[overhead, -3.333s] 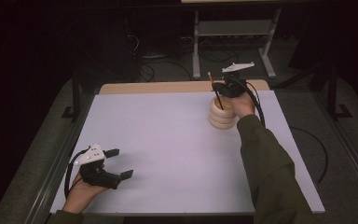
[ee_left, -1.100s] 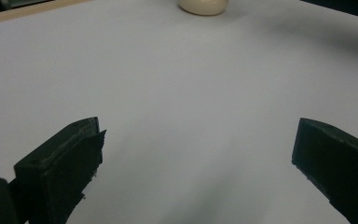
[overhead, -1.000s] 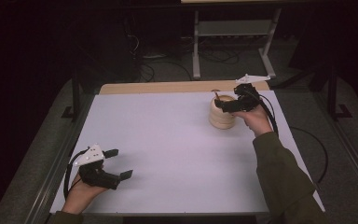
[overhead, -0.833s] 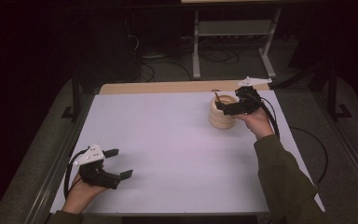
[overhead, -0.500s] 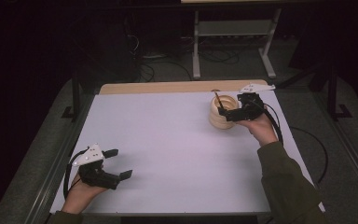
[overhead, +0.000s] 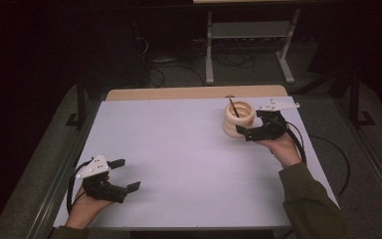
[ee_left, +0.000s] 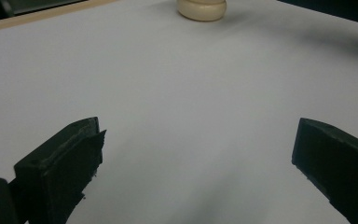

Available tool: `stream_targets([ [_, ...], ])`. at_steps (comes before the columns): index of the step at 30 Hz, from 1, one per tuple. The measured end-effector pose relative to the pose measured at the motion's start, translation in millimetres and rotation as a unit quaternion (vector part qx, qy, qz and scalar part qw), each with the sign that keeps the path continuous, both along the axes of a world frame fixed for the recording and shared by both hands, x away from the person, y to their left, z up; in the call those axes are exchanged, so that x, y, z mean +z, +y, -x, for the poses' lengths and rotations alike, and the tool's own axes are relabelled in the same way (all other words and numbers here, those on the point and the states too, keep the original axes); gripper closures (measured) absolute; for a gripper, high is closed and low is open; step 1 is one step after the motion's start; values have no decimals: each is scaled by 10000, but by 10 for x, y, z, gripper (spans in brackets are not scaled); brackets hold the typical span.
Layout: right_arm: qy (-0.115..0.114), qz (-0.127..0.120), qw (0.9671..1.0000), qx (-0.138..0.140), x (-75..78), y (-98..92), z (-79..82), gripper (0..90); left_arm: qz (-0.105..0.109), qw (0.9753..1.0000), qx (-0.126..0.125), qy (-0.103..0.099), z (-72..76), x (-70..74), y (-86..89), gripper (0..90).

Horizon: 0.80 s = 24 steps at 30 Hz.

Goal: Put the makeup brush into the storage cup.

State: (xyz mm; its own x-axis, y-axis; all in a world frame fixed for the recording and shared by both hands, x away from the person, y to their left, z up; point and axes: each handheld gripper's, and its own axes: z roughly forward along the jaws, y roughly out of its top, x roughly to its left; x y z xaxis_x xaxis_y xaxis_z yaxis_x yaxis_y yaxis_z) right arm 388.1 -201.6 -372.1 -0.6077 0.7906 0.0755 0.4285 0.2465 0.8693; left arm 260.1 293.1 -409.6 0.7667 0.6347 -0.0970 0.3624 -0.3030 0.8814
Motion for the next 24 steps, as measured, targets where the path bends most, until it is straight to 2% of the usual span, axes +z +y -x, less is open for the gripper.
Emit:
stream_targets([
  [16, -135, -62, 9999, -56, -1, -184, 281, 10, -41, 10000, -3, -19, 5, 2, 8, 12],
  [20, -195, -143, 9997, -42, -4, -226, 359, 10, -53, 10000, -2, -1, 3, -1, 10, 12],
  [24, -193, -116, 9997, 10, -35, -251, 420, 10, -38, 10000, 9, -17, 4, 0, 11, 12],
])
